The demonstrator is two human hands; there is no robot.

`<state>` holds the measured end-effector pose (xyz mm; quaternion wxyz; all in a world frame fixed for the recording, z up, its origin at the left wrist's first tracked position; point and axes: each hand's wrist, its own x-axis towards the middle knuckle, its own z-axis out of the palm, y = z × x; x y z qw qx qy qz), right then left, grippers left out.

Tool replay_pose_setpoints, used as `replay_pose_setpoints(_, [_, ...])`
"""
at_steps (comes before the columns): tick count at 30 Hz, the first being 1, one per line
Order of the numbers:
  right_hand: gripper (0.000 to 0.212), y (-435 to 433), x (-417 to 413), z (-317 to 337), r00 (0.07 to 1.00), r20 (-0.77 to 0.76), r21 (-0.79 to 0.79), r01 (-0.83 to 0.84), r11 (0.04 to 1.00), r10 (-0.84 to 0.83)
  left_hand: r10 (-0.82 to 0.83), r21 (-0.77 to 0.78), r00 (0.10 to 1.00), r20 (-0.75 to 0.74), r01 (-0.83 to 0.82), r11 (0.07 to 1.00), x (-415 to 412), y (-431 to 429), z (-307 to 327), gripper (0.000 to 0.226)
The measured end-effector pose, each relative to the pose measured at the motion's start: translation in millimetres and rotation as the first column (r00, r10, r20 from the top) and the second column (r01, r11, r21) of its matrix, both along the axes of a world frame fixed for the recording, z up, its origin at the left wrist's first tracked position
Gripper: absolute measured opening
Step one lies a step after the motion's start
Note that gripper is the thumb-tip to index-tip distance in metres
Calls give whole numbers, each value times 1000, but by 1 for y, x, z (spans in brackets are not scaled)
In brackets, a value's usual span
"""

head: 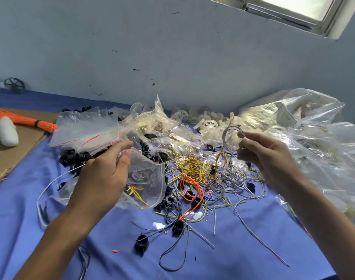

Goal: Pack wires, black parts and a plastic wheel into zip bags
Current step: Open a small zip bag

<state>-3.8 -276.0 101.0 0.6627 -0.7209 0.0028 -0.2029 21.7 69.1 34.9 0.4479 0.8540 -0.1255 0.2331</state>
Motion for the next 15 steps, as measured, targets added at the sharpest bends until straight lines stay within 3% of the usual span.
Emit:
replay_pose_setpoints(4, [35, 52, -33, 0, 939, -91, 140, -318, 938, 332, -18, -7, 1000, -22, 17, 1000, -4, -3, 4, 29])
replay_pose_setpoints(9, [27, 103, -39, -14, 814, -249, 31, -535, 844, 525, -22, 3, 999, -42, 22, 1000, -7, -5, 5, 31])
replay_pose_setpoints(12, [20, 126, -22, -22, 739, -364, -24, -616, 787, 567, -34, 21, 998, -52, 35, 999, -9, -5, 7, 33])
replay_pose_setpoints(15, [20, 149, 2, -28, 708, -451, -1, -610, 793, 544, -44, 35, 998, -49, 46, 998, -10, -6, 7, 30])
